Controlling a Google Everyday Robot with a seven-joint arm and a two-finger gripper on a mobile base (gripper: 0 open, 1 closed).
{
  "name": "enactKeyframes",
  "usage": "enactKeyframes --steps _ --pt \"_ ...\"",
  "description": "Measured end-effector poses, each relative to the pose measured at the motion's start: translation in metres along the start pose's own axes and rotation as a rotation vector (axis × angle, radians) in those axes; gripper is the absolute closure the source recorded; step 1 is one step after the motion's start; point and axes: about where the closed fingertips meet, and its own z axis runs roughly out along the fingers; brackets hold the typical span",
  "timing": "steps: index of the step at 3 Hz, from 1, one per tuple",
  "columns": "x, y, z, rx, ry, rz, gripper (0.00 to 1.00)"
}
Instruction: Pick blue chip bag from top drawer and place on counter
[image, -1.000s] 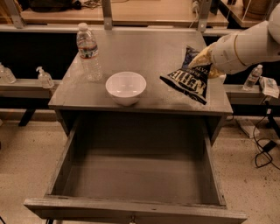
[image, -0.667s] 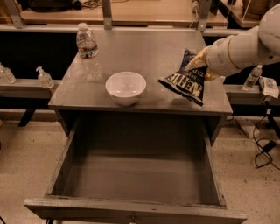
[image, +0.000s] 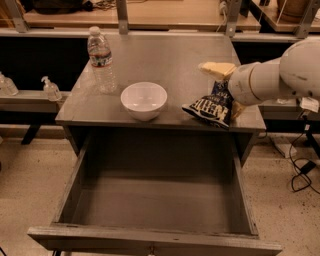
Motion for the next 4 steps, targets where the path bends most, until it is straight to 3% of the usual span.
enactKeyframes --steps 2,4 --pt "-0.0018 0.0010 0.0008 -0.010 0.014 0.010 0.00" --pt "-0.0010 -0.0003 -0.0034 -0.012 0.021 0.013 0.40"
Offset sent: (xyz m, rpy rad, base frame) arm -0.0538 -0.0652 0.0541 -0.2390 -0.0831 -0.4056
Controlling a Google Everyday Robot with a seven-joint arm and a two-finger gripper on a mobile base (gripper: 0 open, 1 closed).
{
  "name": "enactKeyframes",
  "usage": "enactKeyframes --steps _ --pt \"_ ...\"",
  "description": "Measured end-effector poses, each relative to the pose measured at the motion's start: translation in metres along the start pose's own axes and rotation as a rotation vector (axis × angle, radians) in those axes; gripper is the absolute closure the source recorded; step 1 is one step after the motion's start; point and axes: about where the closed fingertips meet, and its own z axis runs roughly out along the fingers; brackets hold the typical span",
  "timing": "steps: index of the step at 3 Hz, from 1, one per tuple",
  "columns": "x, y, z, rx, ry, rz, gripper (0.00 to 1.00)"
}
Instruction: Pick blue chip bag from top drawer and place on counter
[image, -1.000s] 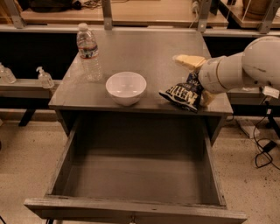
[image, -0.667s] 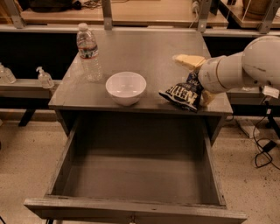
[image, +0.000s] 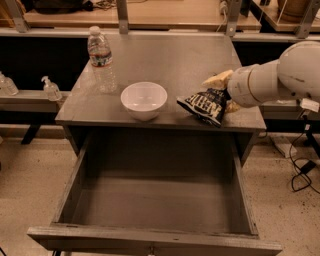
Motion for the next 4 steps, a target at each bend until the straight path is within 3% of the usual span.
enactKeyframes --steps 1,2,3,4 --pt "0.006 0.000 -0.038 -0.023 0.080 0.040 0.41" --pt "0.009 -0.001 -0.062 -0.028 0.112 0.063 0.31" --pt "0.013 0.000 -0.082 0.001 0.134 0.103 0.31" --pt "0.021 0.007 -0.113 0.089 0.173 0.193 0.15"
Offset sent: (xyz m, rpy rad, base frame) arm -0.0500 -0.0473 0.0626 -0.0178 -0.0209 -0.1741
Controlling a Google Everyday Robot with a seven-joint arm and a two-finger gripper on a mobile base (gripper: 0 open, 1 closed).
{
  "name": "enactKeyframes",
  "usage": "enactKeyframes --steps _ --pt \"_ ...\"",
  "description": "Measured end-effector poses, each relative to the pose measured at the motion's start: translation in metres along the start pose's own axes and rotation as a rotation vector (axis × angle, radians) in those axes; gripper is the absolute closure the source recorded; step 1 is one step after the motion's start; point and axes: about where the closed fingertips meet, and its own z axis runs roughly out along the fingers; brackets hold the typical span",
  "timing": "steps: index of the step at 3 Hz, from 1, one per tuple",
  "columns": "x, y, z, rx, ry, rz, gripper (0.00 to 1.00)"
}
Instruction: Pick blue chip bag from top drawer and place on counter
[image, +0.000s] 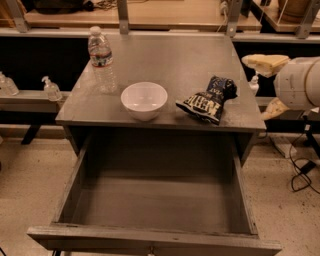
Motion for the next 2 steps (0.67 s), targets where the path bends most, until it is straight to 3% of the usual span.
enactKeyframes --steps 1,2 --pt "0.0095 0.0018 -0.0154 0.031 0.024 0.043 0.00" --pt "0.0095 0.0018 -0.0154 0.031 0.024 0.043 0.00"
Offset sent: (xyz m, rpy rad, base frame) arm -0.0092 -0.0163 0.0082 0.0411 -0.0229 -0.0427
